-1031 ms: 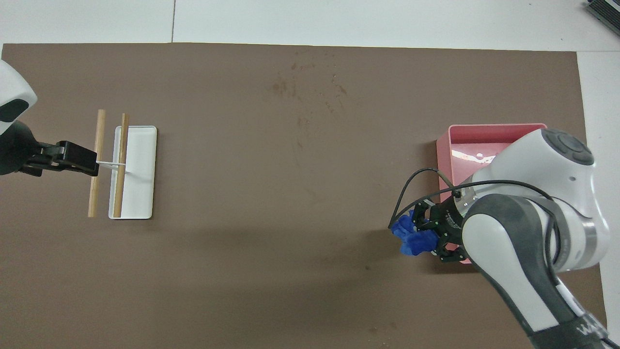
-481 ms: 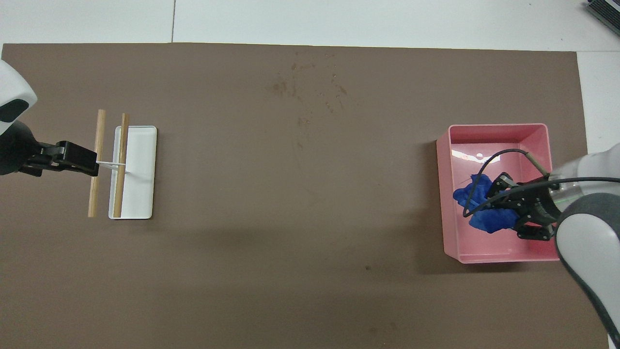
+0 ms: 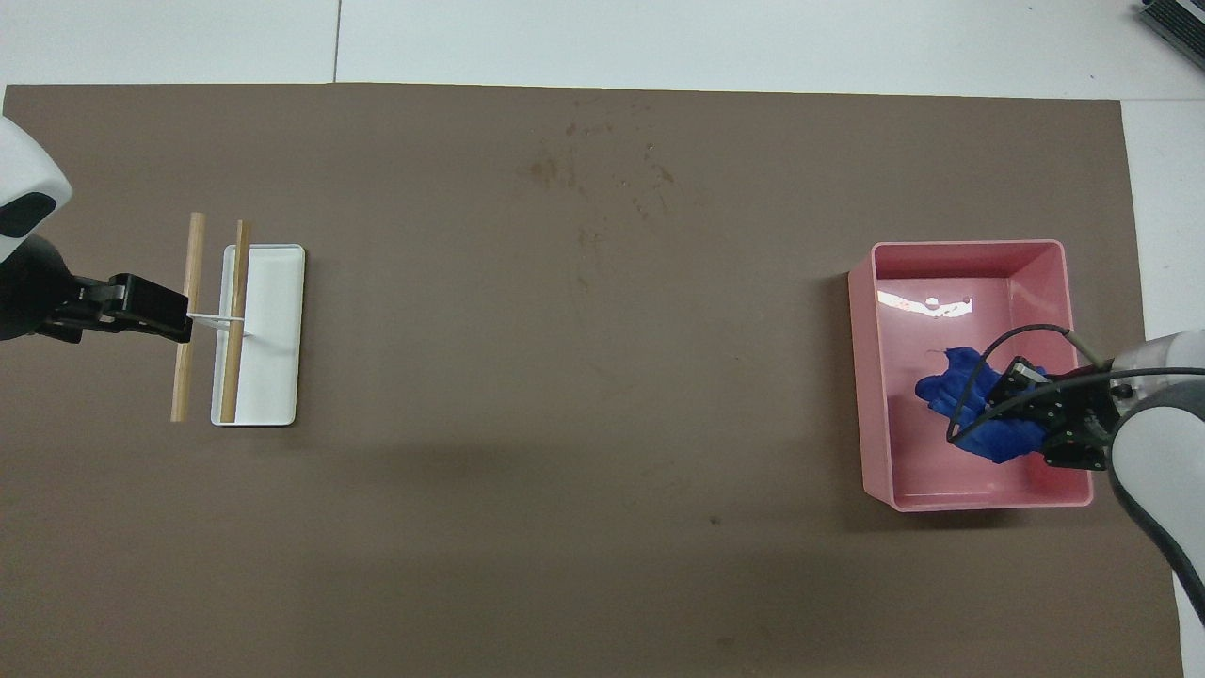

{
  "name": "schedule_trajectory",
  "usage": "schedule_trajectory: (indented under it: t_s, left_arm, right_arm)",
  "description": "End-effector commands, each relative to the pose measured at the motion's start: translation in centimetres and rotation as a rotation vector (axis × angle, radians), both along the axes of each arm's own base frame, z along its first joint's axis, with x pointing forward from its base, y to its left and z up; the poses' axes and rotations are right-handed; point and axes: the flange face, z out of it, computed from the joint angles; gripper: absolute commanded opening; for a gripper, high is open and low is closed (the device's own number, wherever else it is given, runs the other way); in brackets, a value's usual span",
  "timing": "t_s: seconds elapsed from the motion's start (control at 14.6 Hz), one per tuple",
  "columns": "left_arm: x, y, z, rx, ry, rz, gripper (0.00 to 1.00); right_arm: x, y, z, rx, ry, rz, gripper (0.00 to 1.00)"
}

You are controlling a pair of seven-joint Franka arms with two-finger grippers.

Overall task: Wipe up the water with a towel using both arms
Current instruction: 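Open the right gripper to drop the towel in the bin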

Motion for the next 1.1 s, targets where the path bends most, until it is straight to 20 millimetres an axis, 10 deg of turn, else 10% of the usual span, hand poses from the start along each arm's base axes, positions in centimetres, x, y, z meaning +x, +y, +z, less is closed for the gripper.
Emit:
schedule_trajectory:
  t_s: [0.0,0.14,0.34,1.03]
  left_arm:
    - [-0.6,0.3,0.1,0.011,0.006,-0.009,1.0]
    - [-0.6,0.3,0.1,0.011,0.004,-0.009,1.0]
    - [-0.6,0.3,0.1,0.011,0.004,-0.009,1.0]
    - [-0.6,0.3,0.1,0.011,0.006,-0.009,1.0]
  right_arm:
    - [-0.7,-0.9,-3.7,0.004,0.046,0.042,0.0]
    - [-0.8,-0.5,-4.4,0.004,0.064,0.037,0.07]
    - [-0.6,-0.1,-4.3,0.004,0.063,0.045,0.95]
    - [0.2,0.3,6.2,-0.057,-0.097,0.288,1.0]
